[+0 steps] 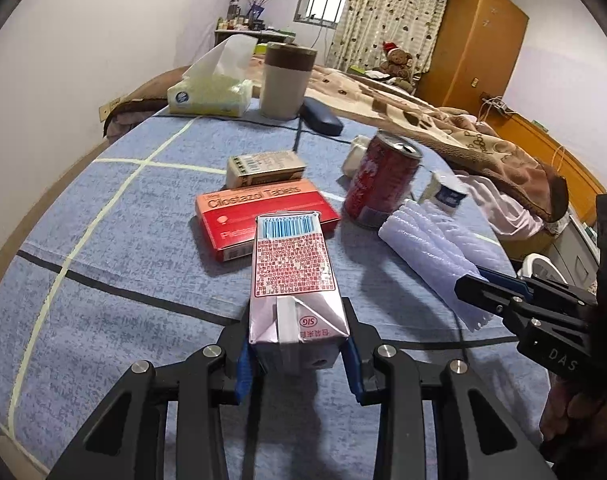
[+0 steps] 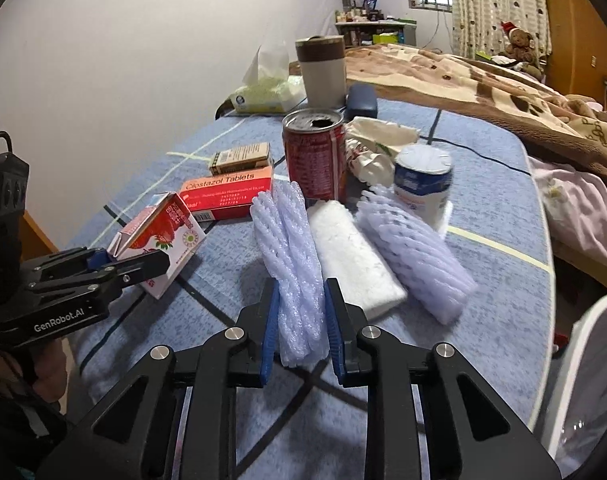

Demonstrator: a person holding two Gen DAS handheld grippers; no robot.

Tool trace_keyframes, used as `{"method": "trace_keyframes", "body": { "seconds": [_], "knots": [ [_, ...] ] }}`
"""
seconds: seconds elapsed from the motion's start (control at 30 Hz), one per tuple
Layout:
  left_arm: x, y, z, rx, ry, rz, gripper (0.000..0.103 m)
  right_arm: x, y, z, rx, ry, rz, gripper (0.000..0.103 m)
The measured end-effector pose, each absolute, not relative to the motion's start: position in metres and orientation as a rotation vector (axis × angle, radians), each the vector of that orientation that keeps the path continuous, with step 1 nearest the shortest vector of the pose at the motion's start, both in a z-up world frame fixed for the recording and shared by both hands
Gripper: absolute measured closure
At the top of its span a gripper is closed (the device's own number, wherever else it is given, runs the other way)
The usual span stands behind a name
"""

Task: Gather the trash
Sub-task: 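Carry the carton and foam net over the trash bin with both tools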

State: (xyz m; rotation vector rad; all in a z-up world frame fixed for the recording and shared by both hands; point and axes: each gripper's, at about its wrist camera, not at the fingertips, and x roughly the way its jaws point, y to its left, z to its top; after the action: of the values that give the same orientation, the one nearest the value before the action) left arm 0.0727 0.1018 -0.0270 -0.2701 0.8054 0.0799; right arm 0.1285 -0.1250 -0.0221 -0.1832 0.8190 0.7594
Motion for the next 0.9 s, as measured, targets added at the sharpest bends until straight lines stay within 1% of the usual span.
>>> {"method": "trace_keyframes", "body": {
  "seconds": [0.23,0.47,0.9],
  "knots": [
    [0.064,0.074,-0.012,-0.238,0.787,0.029,0.066,0.121,-0.155,-0.013,-0.131,0.795,0.702,0.08],
    [0.074,0.035,-0.004,-0.193,0.791,-0.058,0.066,0.118,-0.197,-0.009,-0.07,0.781,0.602,0.08],
    [0.106,-0.07,0.013,-0.072,0.787,-0.291,0.066,0.117,-0.291,-0.009,0.071,0.763,0.357,0.08]
  ]
}}
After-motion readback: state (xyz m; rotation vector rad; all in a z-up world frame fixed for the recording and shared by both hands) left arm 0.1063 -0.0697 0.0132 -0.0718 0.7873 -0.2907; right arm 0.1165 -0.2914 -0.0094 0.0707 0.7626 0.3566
